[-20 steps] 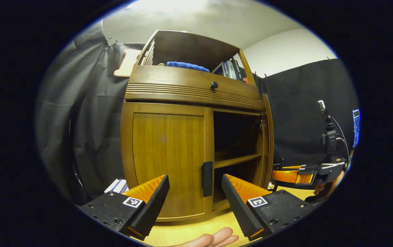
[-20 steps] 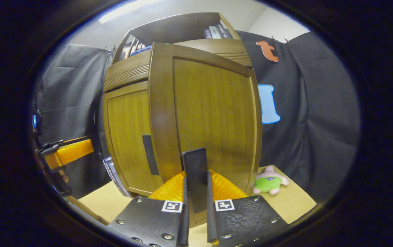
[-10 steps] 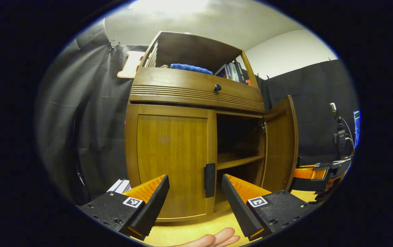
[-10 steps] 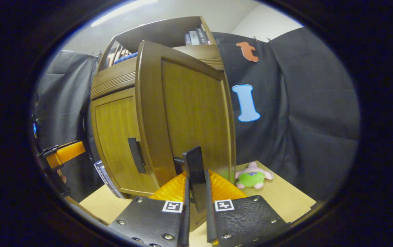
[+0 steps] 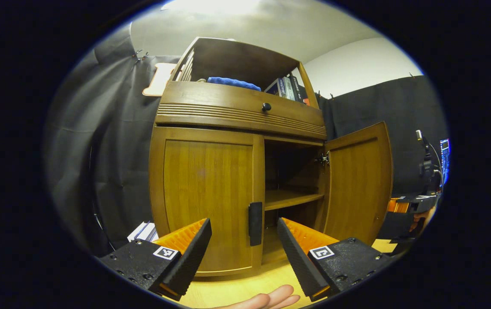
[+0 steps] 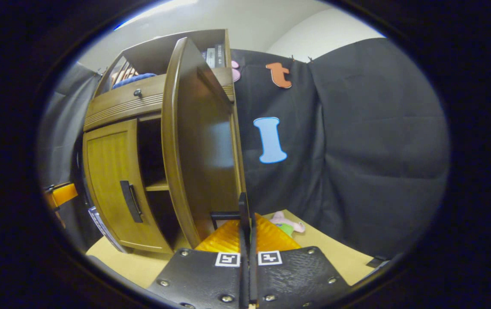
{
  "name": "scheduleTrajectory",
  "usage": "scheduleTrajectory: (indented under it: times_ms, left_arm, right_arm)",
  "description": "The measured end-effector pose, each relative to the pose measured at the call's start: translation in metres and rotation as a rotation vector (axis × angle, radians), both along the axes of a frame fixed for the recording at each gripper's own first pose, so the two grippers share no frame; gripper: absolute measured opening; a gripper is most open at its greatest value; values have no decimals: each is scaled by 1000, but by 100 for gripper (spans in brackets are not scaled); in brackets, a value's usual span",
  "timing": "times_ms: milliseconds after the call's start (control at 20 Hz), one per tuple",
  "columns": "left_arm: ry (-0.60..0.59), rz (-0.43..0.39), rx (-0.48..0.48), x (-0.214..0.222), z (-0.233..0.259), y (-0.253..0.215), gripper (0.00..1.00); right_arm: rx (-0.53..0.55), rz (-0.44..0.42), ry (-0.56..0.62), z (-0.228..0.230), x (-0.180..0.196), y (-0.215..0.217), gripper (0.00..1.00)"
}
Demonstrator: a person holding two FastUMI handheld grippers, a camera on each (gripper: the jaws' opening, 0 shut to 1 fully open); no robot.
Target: Open the right door of the double-door shoe cabinet with the right hand, and open the left door with the left hand.
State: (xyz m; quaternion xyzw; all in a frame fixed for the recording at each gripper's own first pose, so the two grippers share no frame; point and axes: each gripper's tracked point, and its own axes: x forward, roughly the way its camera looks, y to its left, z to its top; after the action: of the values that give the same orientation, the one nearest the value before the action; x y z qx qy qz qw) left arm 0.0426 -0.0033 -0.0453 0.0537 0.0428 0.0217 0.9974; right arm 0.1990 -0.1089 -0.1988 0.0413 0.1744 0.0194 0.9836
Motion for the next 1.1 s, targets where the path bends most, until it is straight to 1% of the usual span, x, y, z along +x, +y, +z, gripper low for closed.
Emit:
scheduleTrajectory:
  times_ms: [100,200,250,300,350,400,450,650,850,1000,1100]
  left_arm:
    - [6,6,1,1,-3,0,92]
    - [11,8,4,2,-5,-2,93]
    - [10,9,7,3,-6,-2,92]
    - [10,11,12,4,-6,-3,92]
    - [8,14,15,5,-7,-2,93]
    - [10,18,16,6,-8,-2,93]
    - [14,19,18,8,-11,-3,93]
    - [29,34,33,14,-17,-3,92]
    - [43,54,27,19,-22,1,92]
    - [40,69,26,24,-22,5,92]
    - [40,69,27,26,-22,6,92]
  right_arm:
    - [-24,29,1,0,4,-15,1]
    - [-25,65,7,1,6,-26,1]
    - [-20,82,10,-1,9,-33,4]
    - [-9,96,11,-1,12,-37,1]
    - [-4,113,10,-2,14,-42,6]
    - [-1,127,7,-2,16,-46,6]
    - [5,140,8,-1,18,-50,1]
    - [4,185,7,-3,24,-61,1]
    - [35,233,6,-4,32,-72,1]
    - [100,288,10,-6,38,-82,1]
    - [99,330,2,-10,43,-85,1]
